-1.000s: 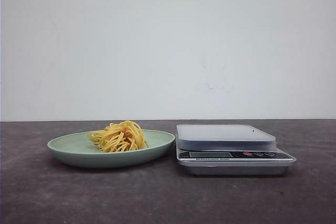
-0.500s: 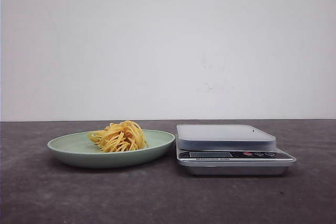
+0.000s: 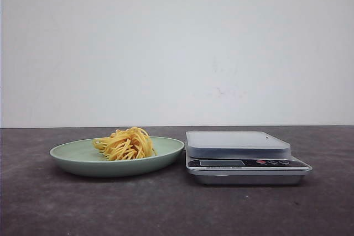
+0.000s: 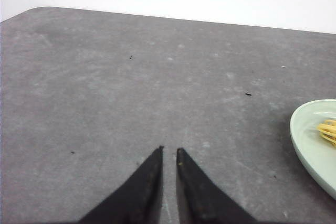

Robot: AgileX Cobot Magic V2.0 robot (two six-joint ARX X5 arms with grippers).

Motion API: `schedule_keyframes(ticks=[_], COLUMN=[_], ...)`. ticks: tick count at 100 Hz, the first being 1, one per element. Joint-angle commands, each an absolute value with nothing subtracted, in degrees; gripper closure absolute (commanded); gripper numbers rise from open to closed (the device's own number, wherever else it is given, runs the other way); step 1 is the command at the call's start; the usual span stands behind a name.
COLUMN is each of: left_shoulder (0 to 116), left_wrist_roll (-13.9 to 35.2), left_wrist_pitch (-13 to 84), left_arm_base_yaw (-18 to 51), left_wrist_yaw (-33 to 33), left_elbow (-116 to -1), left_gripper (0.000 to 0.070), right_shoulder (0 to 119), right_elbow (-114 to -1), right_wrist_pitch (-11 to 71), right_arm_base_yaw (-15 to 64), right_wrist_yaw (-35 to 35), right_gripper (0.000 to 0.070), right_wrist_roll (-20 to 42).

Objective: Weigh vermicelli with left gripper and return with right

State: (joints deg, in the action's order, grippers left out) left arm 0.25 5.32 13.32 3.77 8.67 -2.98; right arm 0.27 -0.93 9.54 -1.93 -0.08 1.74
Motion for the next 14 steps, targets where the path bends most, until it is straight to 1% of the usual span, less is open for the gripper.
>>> schedule_keyframes(ticks=[1,14], left_shoulder=[0.2,0.2], left_wrist_roll=[4.8,4.8], left_wrist_pitch=[13.7,13.7], left_arm_base_yaw=[3.7,3.7], left_wrist_yaw=[8.6,8.6], left_elbow=[-2.0,-2.0], left_gripper=[0.0688,0.0688], right_shoulder=[0.2,0.2], right_elbow=[-0.7,-0.7], right_wrist_pitch=[8.7,8.7], right_arm_base_yaw=[-1.9,-1.9], right_wrist_yaw=[0.0,0.0], right_gripper=[0.0693,0.0693], right_wrist_roll=[1.5,1.5])
